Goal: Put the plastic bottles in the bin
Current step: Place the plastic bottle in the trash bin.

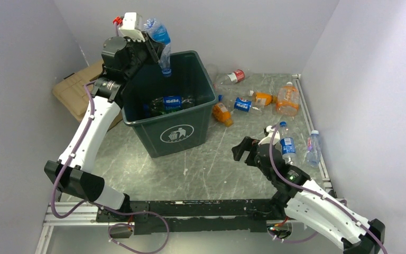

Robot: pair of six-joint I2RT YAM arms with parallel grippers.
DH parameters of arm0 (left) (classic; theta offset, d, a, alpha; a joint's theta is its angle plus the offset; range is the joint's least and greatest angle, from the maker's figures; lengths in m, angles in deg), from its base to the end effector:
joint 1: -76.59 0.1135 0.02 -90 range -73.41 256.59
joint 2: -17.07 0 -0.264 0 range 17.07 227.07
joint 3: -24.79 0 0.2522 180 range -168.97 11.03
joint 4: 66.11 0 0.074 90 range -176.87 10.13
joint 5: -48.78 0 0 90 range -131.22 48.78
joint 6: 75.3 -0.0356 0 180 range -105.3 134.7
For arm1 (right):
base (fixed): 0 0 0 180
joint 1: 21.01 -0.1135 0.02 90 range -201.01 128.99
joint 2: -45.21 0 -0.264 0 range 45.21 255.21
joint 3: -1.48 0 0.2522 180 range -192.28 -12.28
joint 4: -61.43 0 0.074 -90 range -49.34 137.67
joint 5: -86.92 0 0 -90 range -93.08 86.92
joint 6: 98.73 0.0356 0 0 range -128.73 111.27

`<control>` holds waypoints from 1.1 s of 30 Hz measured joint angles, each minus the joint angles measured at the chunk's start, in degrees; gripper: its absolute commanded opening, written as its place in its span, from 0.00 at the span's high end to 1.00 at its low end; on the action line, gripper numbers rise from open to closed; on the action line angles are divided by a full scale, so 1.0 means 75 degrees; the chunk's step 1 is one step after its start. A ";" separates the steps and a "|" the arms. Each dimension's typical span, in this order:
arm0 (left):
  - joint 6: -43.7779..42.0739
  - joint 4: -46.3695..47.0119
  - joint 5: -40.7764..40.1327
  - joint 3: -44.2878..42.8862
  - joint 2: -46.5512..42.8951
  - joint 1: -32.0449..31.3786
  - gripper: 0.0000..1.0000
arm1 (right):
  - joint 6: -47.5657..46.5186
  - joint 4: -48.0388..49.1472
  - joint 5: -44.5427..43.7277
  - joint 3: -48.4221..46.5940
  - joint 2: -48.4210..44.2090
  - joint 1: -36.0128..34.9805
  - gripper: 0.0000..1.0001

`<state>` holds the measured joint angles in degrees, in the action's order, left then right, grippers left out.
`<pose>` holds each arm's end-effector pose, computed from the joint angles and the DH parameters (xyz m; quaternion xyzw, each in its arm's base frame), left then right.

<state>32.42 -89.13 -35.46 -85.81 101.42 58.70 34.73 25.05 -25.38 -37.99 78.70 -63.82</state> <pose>0.3124 -0.1046 0.4939 0.0375 0.6860 -0.2548 0.6805 0.1140 0.0872 0.2313 0.1009 0.8508 0.2109 0.4706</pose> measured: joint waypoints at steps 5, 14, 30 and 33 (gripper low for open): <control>0.0055 -0.0006 0.0000 0.0003 0.0000 0.0035 1.00 | -0.0003 0.0233 0.0079 0.0230 -0.0405 0.0000 0.05; -0.0414 -0.0294 -0.0213 0.0181 -0.0114 0.0353 1.00 | -0.0437 0.0667 0.0440 0.0921 -0.0828 0.0000 0.05; -0.0201 -0.1311 0.1393 -0.0446 0.0443 0.0280 0.52 | -0.1673 0.2241 0.1291 0.1040 0.0364 0.0000 0.00; -0.0166 -0.1253 0.1515 -0.0017 0.0224 0.0111 0.16 | -0.1676 0.2285 0.1271 0.0880 0.0525 0.0003 0.00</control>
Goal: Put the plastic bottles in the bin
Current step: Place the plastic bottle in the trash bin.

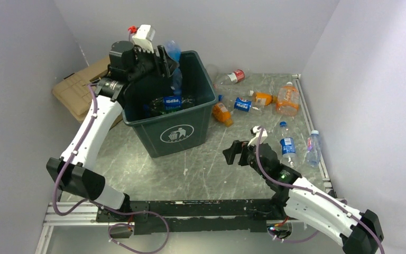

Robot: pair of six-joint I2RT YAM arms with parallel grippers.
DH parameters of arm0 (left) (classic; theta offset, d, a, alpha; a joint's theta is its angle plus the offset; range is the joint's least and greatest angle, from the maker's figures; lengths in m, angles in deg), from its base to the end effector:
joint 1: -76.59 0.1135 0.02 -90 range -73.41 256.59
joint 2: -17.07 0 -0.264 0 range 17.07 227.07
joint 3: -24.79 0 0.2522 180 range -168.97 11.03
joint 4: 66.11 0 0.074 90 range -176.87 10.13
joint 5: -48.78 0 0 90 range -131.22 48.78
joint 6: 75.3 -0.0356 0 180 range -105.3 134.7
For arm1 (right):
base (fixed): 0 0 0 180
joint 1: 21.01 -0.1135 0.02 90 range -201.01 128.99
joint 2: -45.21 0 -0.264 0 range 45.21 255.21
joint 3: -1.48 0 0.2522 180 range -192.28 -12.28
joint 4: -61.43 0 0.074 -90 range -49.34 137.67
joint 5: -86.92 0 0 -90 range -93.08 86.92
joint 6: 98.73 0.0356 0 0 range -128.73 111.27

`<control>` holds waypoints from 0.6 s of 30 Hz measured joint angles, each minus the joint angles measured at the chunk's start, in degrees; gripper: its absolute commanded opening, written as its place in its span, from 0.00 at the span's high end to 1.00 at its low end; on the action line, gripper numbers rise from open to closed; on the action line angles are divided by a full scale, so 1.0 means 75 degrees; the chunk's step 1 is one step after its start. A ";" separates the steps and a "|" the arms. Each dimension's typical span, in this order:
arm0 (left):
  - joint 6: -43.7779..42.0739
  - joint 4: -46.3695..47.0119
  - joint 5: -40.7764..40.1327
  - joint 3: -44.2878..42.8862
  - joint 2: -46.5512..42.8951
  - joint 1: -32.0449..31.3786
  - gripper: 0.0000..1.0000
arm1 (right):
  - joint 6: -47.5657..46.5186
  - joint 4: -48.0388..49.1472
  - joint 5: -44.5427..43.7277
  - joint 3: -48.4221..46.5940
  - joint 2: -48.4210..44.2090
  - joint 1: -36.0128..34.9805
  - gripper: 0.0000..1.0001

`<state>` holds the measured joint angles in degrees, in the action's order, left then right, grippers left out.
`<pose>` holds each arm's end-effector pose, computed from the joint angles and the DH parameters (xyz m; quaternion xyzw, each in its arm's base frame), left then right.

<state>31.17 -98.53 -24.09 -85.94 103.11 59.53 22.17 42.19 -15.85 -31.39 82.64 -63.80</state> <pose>0.3200 -0.1092 0.4677 0.1018 0.7442 -0.2950 0.5905 0.1237 0.1038 0.2100 -0.0258 0.8343 0.2509 0.4902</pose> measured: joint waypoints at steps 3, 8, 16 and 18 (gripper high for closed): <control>0.0017 0.0009 0.0000 0.0425 -0.0233 -0.0061 0.08 | 0.0029 0.0006 -0.0038 -0.0187 0.0166 0.0000 0.00; 0.0303 0.0044 -0.0184 0.0659 -0.0574 -0.0038 0.05 | 0.0271 -0.0023 -0.0379 -0.0446 0.0437 0.0000 0.00; 0.1023 0.0425 -0.1070 0.1725 -0.2291 -0.0038 0.00 | 0.1070 -0.0828 -0.1603 -0.1775 0.1521 0.0000 0.00; 0.1236 0.0358 -0.1422 0.1982 -0.2859 -0.0038 0.01 | 0.1183 -0.1087 -0.1918 -0.2142 0.1818 0.0000 0.00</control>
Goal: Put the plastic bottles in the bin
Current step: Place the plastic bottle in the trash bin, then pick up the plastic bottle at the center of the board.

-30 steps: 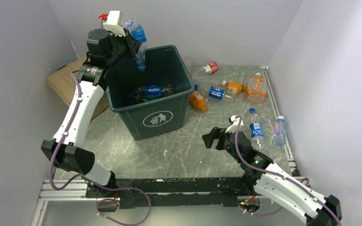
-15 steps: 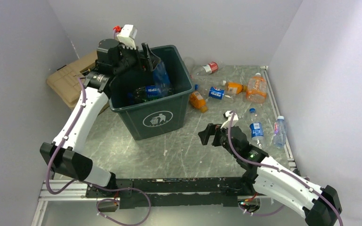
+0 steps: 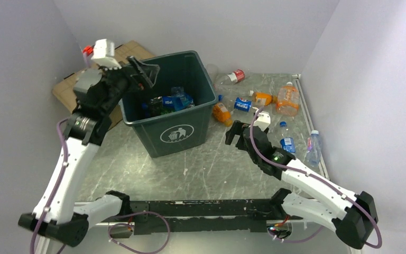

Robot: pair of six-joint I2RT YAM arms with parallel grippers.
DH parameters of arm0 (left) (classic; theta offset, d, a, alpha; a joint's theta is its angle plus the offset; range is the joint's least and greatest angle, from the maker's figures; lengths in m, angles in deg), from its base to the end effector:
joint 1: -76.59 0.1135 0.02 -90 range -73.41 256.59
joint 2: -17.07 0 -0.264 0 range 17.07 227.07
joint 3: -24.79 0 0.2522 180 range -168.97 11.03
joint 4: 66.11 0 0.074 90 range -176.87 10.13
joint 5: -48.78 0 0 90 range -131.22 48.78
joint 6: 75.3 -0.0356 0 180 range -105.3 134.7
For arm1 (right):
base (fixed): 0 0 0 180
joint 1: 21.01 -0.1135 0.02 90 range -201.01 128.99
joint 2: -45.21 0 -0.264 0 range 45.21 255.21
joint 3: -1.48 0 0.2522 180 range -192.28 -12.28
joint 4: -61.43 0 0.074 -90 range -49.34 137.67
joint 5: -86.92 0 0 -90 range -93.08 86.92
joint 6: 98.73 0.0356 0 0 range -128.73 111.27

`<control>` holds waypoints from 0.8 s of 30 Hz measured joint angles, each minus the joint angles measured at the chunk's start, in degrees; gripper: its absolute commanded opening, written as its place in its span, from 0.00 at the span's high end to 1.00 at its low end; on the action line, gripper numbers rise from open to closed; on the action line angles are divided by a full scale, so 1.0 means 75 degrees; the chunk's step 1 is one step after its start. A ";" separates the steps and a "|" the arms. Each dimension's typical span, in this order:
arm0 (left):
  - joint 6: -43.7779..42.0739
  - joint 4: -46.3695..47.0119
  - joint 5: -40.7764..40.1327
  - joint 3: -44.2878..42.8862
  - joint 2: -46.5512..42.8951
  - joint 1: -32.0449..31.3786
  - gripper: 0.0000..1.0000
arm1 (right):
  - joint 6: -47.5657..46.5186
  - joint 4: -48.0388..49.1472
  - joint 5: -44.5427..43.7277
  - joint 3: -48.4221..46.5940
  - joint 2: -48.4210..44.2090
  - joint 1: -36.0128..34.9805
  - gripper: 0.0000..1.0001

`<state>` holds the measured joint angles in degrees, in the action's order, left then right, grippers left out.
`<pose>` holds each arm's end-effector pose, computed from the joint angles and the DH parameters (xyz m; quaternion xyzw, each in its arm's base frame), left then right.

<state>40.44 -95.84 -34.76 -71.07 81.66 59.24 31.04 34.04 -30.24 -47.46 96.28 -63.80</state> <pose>0.2199 -0.0729 0.4858 -0.0107 0.6975 -0.2993 0.6510 0.1564 0.1226 0.2574 0.0961 0.8426 0.1705 0.5017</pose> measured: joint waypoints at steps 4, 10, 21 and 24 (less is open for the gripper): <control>0.0527 -0.0277 -0.0729 0.0280 -0.0933 0.0000 0.00 | 0.0143 -0.0358 -0.0533 -0.0315 0.0303 0.0000 0.00; 0.0863 -0.1670 -0.1784 0.0350 -0.1894 0.0000 0.01 | 0.0309 -0.0458 -0.0676 -0.0169 -0.0149 0.0382 0.00; 0.0950 -0.3582 -0.3063 0.0067 -0.2804 0.0000 0.01 | 0.0271 -0.0758 -0.0105 -0.0338 -0.0160 0.1821 0.00; 0.1023 -0.4065 -0.3133 0.0015 -0.2763 0.0000 0.01 | 0.0184 -0.0781 -0.0122 -0.0382 -0.0402 0.1856 0.00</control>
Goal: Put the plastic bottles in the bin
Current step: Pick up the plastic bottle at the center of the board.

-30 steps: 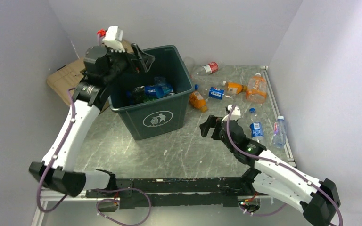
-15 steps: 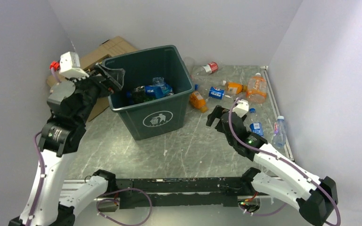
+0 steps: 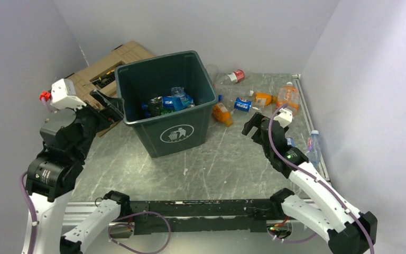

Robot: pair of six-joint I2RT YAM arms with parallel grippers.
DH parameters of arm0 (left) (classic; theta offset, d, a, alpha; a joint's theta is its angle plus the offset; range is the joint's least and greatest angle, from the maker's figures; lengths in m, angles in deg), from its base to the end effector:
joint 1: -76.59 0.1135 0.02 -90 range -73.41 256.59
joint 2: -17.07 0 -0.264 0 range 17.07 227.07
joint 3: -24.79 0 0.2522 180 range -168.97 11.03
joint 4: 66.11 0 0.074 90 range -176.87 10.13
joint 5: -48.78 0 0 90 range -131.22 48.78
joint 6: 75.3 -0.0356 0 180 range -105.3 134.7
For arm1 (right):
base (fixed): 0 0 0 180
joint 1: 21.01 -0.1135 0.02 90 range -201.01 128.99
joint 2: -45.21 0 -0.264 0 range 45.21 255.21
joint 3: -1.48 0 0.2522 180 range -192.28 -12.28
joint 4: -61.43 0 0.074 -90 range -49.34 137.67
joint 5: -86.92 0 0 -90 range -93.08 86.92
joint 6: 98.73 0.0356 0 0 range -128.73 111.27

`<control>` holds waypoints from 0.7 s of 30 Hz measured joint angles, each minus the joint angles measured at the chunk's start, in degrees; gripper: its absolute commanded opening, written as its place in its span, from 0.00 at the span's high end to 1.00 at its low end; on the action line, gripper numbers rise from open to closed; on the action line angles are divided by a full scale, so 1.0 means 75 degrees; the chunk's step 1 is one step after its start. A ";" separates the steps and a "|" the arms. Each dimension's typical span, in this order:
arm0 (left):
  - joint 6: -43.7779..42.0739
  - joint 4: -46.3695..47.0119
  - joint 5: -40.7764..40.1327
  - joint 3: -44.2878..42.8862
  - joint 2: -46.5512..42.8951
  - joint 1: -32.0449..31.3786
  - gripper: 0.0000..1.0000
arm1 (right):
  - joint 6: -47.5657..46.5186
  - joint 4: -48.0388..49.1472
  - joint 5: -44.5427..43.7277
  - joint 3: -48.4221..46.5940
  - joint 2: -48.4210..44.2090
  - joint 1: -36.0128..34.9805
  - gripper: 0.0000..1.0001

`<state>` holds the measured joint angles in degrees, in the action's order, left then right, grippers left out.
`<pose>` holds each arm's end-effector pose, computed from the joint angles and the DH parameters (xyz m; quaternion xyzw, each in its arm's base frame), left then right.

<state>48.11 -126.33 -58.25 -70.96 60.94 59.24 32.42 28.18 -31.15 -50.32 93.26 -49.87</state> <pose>0.0912 -0.0176 0.4792 -0.2004 0.7275 -0.1759 0.6322 0.1718 0.0756 0.2744 0.2112 0.8202 0.1088 0.5205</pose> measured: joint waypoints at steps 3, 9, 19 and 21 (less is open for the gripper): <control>0.0035 -0.0463 -0.0082 0.0000 0.0020 0.0000 0.01 | -0.0277 0.0079 -0.0050 -0.0026 -0.0230 0.0026 0.02; 0.0023 -0.1142 -0.0294 -0.0058 -0.0105 -0.0020 0.01 | -0.0880 0.0376 -0.0542 -0.0026 -0.0259 0.0032 0.03; 0.0067 -0.1355 -0.0545 0.0149 -0.0382 -0.0201 0.01 | -0.1169 0.1259 0.0504 -0.0090 0.0769 0.0749 0.08; 0.0067 -0.1399 -0.0513 0.0160 -0.0391 -0.0201 0.01 | -0.1023 0.1827 0.1043 0.0079 0.1102 0.1189 0.11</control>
<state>48.61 -136.82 -62.10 -69.76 58.01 57.74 24.75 41.88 -23.33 -49.73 101.52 -40.95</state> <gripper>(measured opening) 0.994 0.931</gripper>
